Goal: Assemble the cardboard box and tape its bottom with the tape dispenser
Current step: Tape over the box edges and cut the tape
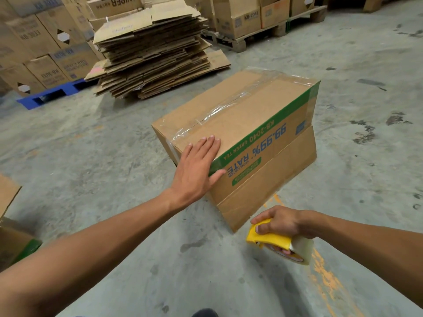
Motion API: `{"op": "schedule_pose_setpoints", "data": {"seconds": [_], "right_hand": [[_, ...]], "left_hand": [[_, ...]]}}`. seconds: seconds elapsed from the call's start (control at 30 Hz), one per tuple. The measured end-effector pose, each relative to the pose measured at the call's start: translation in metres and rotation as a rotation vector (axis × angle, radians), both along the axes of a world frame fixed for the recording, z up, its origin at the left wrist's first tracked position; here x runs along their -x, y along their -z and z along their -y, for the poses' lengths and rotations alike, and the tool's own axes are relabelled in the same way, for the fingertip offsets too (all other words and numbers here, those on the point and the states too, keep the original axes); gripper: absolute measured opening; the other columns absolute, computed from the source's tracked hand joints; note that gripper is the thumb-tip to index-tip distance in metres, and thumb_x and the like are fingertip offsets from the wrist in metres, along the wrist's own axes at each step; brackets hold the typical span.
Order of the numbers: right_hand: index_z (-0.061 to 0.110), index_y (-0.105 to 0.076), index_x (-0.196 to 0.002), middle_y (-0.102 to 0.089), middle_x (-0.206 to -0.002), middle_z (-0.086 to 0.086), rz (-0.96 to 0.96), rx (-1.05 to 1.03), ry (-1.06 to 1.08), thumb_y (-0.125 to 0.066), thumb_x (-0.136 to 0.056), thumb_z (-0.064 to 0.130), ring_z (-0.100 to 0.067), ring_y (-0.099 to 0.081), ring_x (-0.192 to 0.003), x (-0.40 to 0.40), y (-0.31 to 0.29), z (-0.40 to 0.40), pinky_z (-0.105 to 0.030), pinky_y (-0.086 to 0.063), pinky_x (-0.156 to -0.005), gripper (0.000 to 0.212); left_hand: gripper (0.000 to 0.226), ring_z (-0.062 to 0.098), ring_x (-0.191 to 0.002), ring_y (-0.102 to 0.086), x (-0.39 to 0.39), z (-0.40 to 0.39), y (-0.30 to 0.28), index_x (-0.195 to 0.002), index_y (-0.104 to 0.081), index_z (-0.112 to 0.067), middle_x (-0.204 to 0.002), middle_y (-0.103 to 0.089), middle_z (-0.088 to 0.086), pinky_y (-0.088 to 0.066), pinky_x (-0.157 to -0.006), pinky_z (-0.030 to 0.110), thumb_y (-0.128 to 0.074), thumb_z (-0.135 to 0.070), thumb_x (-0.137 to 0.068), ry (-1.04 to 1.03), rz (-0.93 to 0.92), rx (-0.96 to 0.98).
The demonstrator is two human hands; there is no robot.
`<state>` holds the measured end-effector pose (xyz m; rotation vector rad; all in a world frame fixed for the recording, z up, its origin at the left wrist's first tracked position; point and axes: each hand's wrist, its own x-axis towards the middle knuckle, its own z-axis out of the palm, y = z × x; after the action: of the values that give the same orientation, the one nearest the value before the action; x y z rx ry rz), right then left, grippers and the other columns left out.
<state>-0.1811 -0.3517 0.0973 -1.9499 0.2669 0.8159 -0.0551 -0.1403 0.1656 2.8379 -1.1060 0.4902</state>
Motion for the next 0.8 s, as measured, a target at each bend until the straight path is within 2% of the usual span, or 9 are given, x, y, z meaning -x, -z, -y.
{"op": "schedule_pose_setpoints", "data": {"seconds": [0.1, 0.2, 0.3, 0.4, 0.5, 0.63, 0.73, 0.8], "right_hand": [[0.024, -0.061, -0.133, -0.067, -0.095, 0.001, 0.045, 0.071, -0.046, -0.067, -0.093, 0.026, -0.014, -0.065, -0.074, -0.005, 0.003, -0.002, -0.021, -0.055, -0.063, 0.041], [0.026, -0.061, -0.132, -0.065, -0.106, 0.001, 0.084, 0.088, -0.078, -0.068, -0.092, 0.029, -0.010, -0.063, -0.084, -0.009, 0.006, -0.004, -0.013, -0.051, -0.063, 0.041], [0.031, -0.063, -0.129, -0.065, -0.116, 0.001, 0.102, 0.108, -0.106, -0.069, -0.090, 0.034, -0.015, -0.064, -0.101, -0.014, 0.009, -0.006, -0.021, -0.053, -0.080, 0.040], [0.033, -0.063, -0.130, -0.065, -0.123, 0.001, 0.106, 0.115, -0.125, -0.069, -0.090, 0.036, -0.017, -0.065, -0.108, -0.016, 0.010, -0.009, -0.024, -0.053, -0.086, 0.040], [0.037, -0.060, -0.133, -0.062, -0.131, 0.005, 0.165, 0.202, -0.222, -0.066, -0.091, 0.041, -0.014, -0.060, -0.115, -0.016, 0.010, -0.016, -0.020, -0.047, -0.092, 0.043], [0.044, -0.053, -0.137, -0.051, -0.146, 0.009, 0.242, 0.222, -0.308, -0.061, -0.091, 0.040, -0.015, -0.051, -0.129, -0.014, 0.012, -0.028, -0.021, -0.039, -0.102, 0.047], [0.051, -0.042, -0.142, -0.044, -0.151, 0.001, 0.249, 0.221, -0.392, -0.057, -0.088, 0.041, -0.023, -0.045, -0.134, -0.012, 0.014, -0.038, -0.027, -0.037, -0.106, 0.057], [0.056, -0.028, -0.145, -0.041, -0.151, -0.009, 0.225, 0.283, -0.515, -0.053, -0.086, 0.042, -0.030, -0.042, -0.135, -0.011, 0.015, -0.045, -0.033, -0.037, -0.107, 0.066]], "left_hand": [[0.069, 0.021, -0.148, -0.022, -0.002, -0.002, 0.000, -0.154, -0.023, -0.018, -0.159, -0.026, 0.004, -0.018, -0.120, 0.045, -0.041, -0.053, -0.098, 0.032, 0.030, -0.021], [0.058, 0.020, -0.147, -0.024, -0.002, -0.007, -0.003, -0.153, -0.025, -0.022, -0.158, -0.028, 0.001, -0.021, -0.120, 0.045, -0.028, -0.049, -0.102, 0.061, 0.021, -0.016], [0.053, 0.018, -0.147, -0.023, -0.005, -0.015, -0.005, -0.153, -0.024, -0.024, -0.158, -0.028, -0.003, -0.019, -0.120, 0.042, -0.021, -0.044, -0.104, 0.087, -0.011, -0.011], [0.050, 0.017, -0.147, -0.024, -0.011, -0.025, -0.007, -0.151, -0.023, -0.025, -0.157, -0.028, -0.005, -0.020, -0.120, 0.039, -0.020, -0.042, -0.105, 0.112, -0.036, -0.006], [0.053, 0.016, -0.147, -0.025, -0.018, -0.038, -0.013, -0.151, -0.025, -0.025, -0.156, -0.030, -0.005, -0.020, -0.120, 0.037, -0.019, -0.049, -0.103, 0.137, -0.063, -0.015], [0.058, 0.016, -0.146, -0.027, -0.028, -0.059, -0.015, -0.151, -0.032, -0.023, -0.155, -0.035, -0.004, -0.023, -0.119, 0.039, -0.034, -0.052, -0.101, 0.162, -0.059, -0.006], [0.056, 0.014, -0.147, -0.025, -0.035, -0.076, -0.016, -0.151, -0.033, -0.024, -0.156, -0.034, -0.005, -0.022, -0.120, 0.040, -0.038, -0.049, -0.101, 0.178, -0.076, -0.018], [0.054, 0.014, -0.147, -0.025, -0.040, -0.089, -0.019, -0.151, -0.032, -0.024, -0.156, -0.033, -0.004, -0.022, -0.120, 0.040, -0.037, -0.045, -0.102, 0.165, -0.081, -0.032]]}}
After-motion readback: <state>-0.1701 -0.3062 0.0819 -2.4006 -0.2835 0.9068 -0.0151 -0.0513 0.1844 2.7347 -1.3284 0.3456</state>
